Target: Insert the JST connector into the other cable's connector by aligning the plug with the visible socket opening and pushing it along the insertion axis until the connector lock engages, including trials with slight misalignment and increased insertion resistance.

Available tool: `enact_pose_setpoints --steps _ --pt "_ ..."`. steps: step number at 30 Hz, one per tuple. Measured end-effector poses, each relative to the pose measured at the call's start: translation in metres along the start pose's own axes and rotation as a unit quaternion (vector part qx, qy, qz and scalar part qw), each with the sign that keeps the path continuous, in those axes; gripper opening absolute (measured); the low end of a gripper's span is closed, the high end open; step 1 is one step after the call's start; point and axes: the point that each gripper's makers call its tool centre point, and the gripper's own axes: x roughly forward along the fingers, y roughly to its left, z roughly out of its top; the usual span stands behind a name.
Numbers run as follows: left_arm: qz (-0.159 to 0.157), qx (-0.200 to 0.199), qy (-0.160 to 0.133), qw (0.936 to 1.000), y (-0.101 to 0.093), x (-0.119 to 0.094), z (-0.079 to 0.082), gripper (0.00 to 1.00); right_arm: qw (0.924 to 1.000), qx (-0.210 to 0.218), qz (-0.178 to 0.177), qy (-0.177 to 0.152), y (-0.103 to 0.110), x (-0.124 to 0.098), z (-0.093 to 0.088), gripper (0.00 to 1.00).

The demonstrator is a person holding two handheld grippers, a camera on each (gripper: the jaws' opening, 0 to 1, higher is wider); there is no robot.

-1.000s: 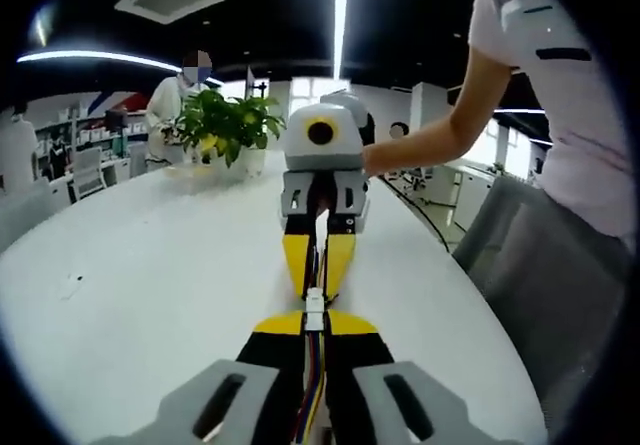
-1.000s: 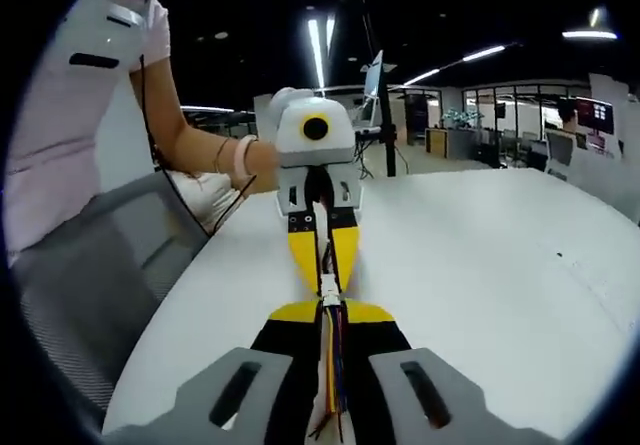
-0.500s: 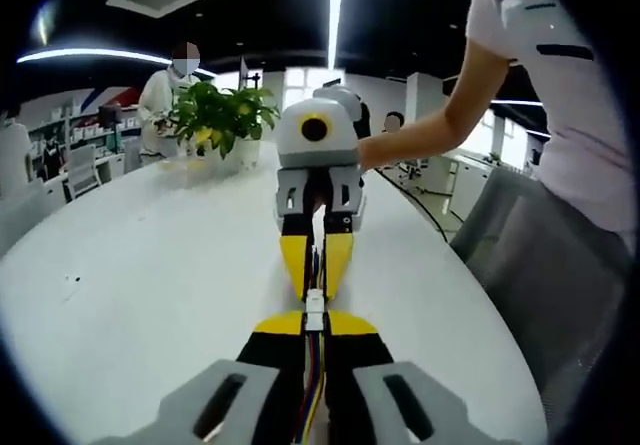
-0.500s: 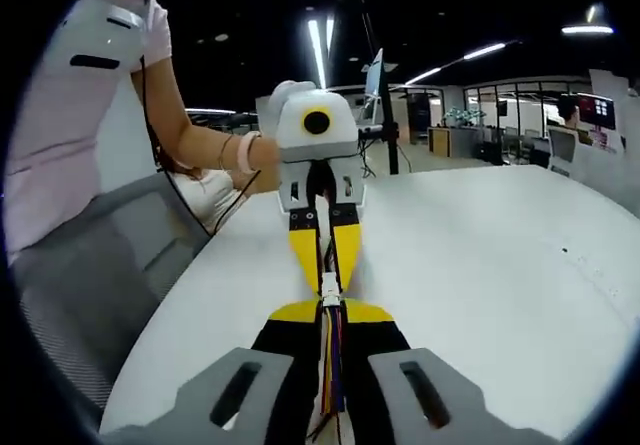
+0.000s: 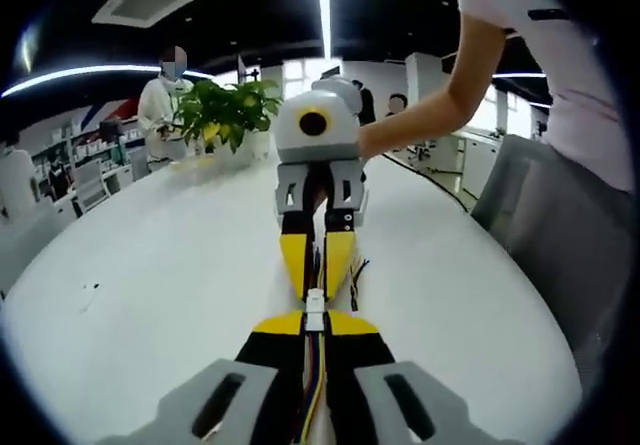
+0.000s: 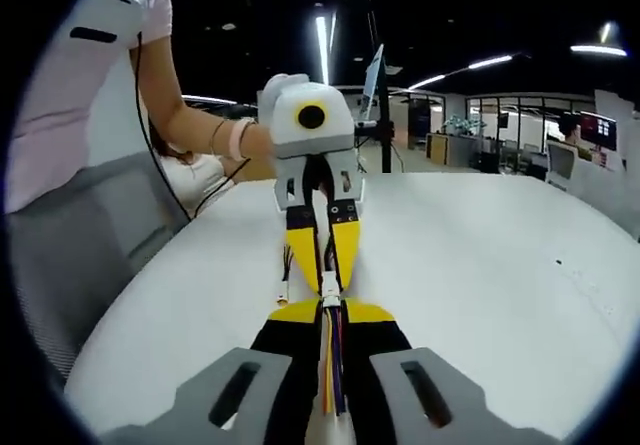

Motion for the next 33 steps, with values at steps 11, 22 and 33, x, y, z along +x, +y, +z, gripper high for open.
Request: enact_pose_setpoints --steps 11,22,33 --pt "0.005 -0.025 0.017 0.9995 0.006 0.006 -0.019 0.00 0.9999 0.004 0.000 0.016 0.003 0.011 -0.014 0.04" --pt "0.003 -0.019 0.033 0.9993 0.002 0.009 -0.028 0.00 0.9996 0.006 0.003 0.026 0.009 0.015 -0.020 0.04" --pt "0.009 -0.033 0.030 0.9990 0.000 0.012 -0.028 0.00 0.9991 0.026 0.001 0.035 0.011 0.015 -0.025 0.05"
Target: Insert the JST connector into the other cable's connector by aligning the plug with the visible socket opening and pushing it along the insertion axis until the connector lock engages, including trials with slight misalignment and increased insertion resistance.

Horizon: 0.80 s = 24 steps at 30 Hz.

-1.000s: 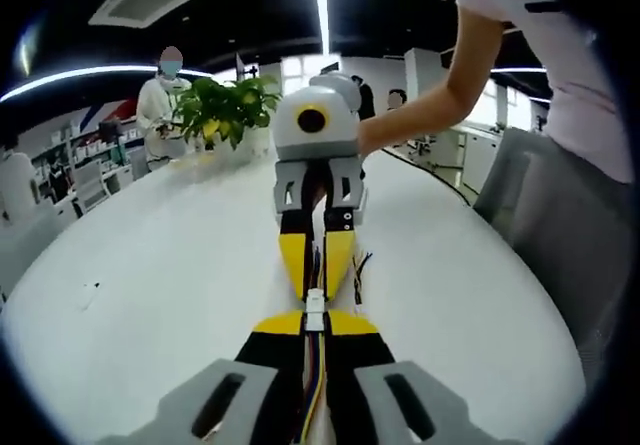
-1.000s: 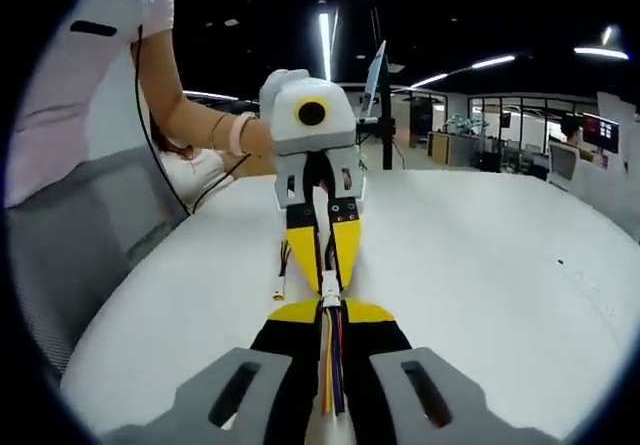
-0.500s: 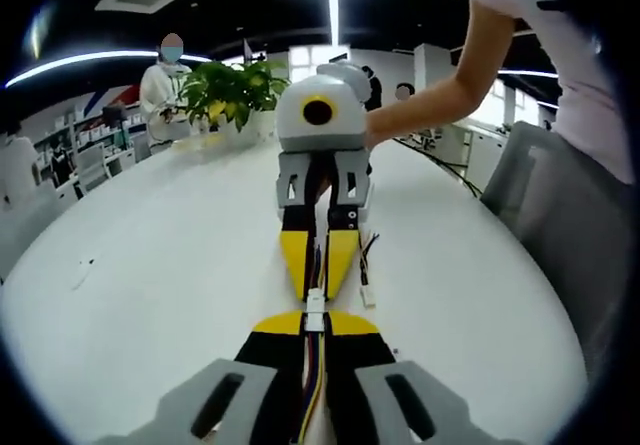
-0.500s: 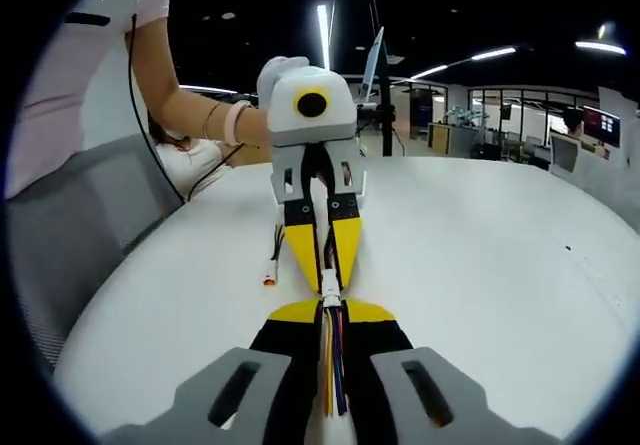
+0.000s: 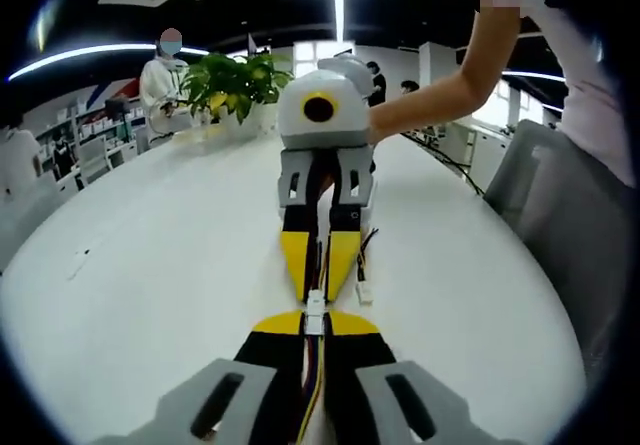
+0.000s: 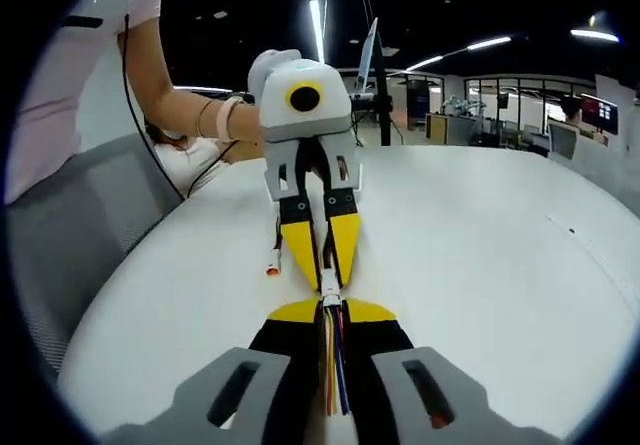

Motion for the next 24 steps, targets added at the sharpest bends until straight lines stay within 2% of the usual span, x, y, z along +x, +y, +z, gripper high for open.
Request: enact_pose_setpoints --steps 6,14,20,24 --pt "0.004 0.010 0.013 0.9999 -0.001 0.000 -0.003 0.02 1.0000 0.007 0.004 -0.001 0.005 0.001 0.001 0.10" --pt "0.014 0.007 0.023 0.9996 0.000 -0.003 -0.006 0.09 0.9998 0.010 -0.015 -0.004 -0.005 -0.006 0.006 0.13" --pt "0.046 0.003 0.005 0.9989 0.007 -0.018 0.007 0.11 0.9995 0.004 -0.029 -0.011 -0.006 -0.018 0.017 0.14" --pt "0.064 0.017 0.002 0.9978 0.010 -0.034 0.016 0.11 0.9990 -0.003 -0.039 -0.024 -0.003 -0.027 0.031 0.14"
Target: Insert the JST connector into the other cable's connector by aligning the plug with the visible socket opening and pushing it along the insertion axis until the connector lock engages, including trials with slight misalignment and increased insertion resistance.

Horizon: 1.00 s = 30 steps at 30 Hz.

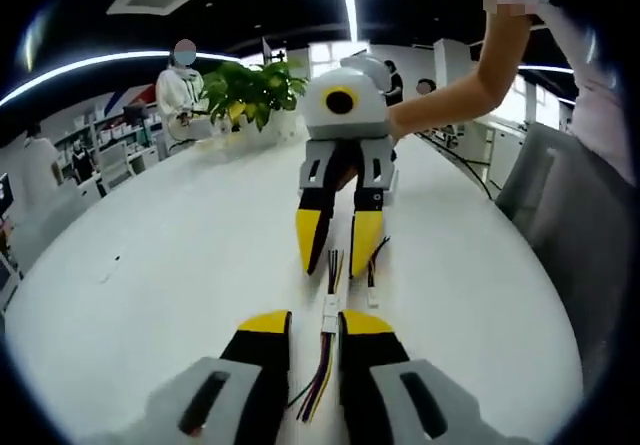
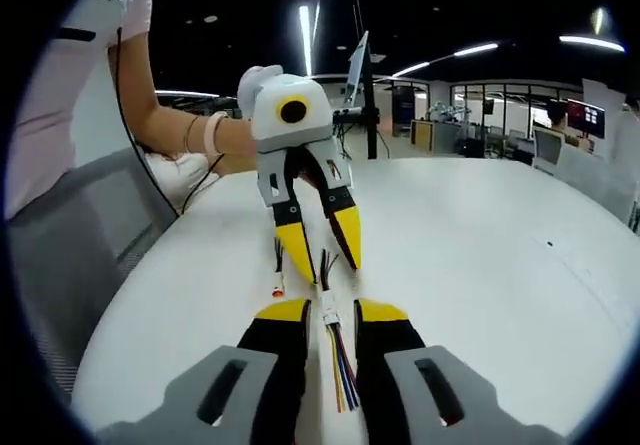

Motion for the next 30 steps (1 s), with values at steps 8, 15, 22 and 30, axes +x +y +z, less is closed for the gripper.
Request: enact_pose_setpoints --steps 8,15,22,30 --pt "0.015 0.007 0.010 0.9998 -0.004 -0.019 0.002 0.12 0.9997 -0.018 0.000 -0.014 0.003 -0.008 0.014 0.14" --pt "0.018 -0.009 0.006 0.9998 -0.027 -0.023 -0.001 0.12 0.9998 -0.011 0.012 -0.009 0.013 -0.007 0.004 0.13" --pt "0.001 -0.017 0.029 0.9994 -0.040 -0.016 -0.021 0.12 0.9996 0.003 0.025 0.012 0.027 -0.003 -0.014 0.12" --pt "0.004 -0.028 0.032 0.9991 -0.046 -0.010 -0.026 0.11 0.9992 0.002 0.023 0.033 0.029 0.002 -0.031 0.11"
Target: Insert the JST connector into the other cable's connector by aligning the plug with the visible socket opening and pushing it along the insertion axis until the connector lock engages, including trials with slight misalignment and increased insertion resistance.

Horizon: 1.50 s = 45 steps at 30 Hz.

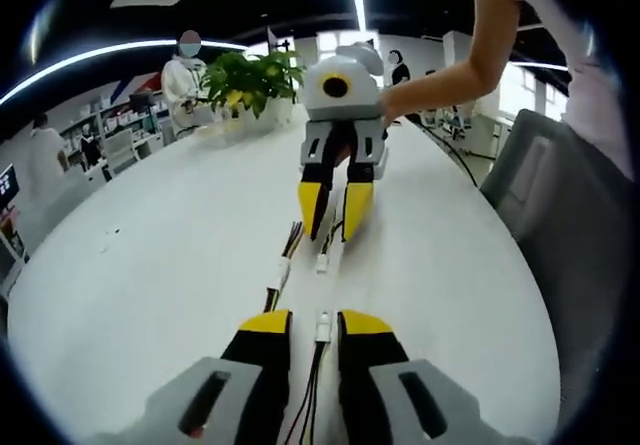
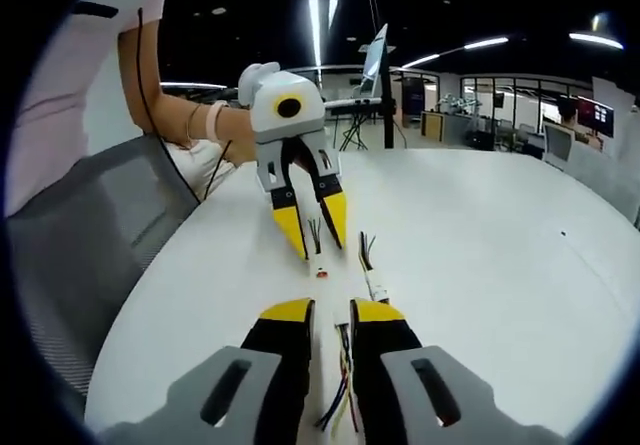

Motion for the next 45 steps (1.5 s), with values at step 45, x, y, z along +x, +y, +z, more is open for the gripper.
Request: enact_pose_setpoints --steps 45 --pt "0.006 0.011 -0.008 0.9999 -0.011 0.004 -0.006 0.00 0.9995 0.011 -0.027 0.015 -0.011 0.007 -0.017 0.04"
